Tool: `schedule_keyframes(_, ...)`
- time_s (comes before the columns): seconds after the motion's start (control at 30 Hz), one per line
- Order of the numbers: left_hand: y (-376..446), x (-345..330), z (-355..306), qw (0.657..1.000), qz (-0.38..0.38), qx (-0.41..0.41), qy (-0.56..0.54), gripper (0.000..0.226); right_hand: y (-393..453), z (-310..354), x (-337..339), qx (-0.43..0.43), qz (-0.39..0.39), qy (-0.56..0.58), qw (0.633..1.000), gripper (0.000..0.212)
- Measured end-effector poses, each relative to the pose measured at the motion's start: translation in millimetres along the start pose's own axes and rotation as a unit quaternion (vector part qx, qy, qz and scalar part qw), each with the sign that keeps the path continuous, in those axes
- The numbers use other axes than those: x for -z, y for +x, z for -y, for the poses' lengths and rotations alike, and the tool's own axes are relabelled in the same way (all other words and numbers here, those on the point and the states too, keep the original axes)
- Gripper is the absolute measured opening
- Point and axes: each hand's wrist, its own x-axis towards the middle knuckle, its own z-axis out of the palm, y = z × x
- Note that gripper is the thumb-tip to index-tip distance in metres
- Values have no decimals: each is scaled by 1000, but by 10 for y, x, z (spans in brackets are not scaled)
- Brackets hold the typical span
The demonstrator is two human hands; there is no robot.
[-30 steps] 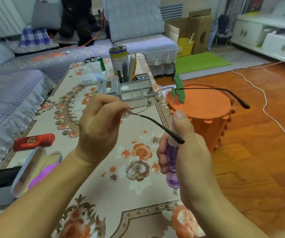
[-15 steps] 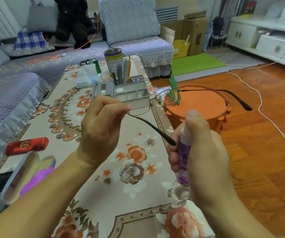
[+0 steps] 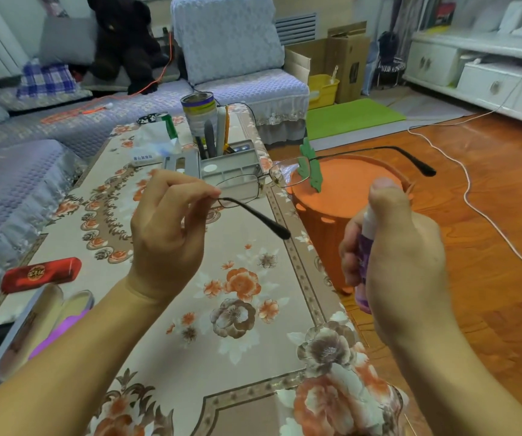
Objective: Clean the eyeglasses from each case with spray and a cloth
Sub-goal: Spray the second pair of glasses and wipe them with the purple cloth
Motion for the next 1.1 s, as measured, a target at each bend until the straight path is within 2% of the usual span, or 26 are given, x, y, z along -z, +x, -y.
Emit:
schedule_keyframes(0.2, 5, -6, -14, 1000, 0, -7, 4, 13, -8, 4, 12, -6, -8, 17, 1000, 62)
schedule_keyframes(0.37, 18, 7, -36, 1000, 16, 15, -1, 11, -29, -15, -16, -2, 8, 13, 1000, 74)
schedule_keyframes(0.4, 33, 17, -68, 999, 21, 44, -18, 8, -34, -23, -24, 2, 13, 13, 1000, 76)
schedule_keyframes(0.47, 114, 62, -191, 981, 26, 173, -80, 8, -45, -39, -43, 10, 24, 15, 1000, 78)
schedule_keyframes(0.53, 254, 119, -297, 933, 25, 322, -158, 15, -61, -52, -61, 17, 34, 13, 999, 79)
schedule_keyframes(0.6, 434, 175, -326, 859, 17, 449, -243, 16, -88, -65, -89, 33, 41, 1, 999, 77)
schedule_keyframes(0.63, 525, 199, -307, 801, 21, 514, -306, 16, -107, -67, -108, 45, 43, -9, 998, 76)
schedule_keyframes(0.7, 680, 242, -249, 654, 54, 623, -426, 14, -151, -62, -151, 64, 50, -21, 996, 74)
schedule_keyframes(0.73, 731, 255, -219, 595, 79, 657, -457, 15, -170, -55, -167, 73, 52, -27, 996, 73)
schedule_keyframes(0.77, 763, 266, -190, 558, 106, 678, -467, 15, -185, -47, -184, 81, 55, -36, 995, 74)
schedule_keyframes(0.8, 779, 270, -170, 538, 134, 692, -463, 15, -196, -42, -195, 89, 58, -46, 993, 74)
schedule_keyframes(0.87, 781, 264, -139, 521, 179, 709, -440, 14, -209, -34, -207, 97, 65, -64, 991, 80)
schedule_keyframes(0.97, 753, 250, -124, 519, 219, 719, -407, 14, -215, -41, -217, 107, 65, -79, 989, 83)
schedule_keyframes(1.1, 712, 203, -129, 528, 231, 724, -379, 16, -229, -69, -229, 112, 68, -102, 986, 79)
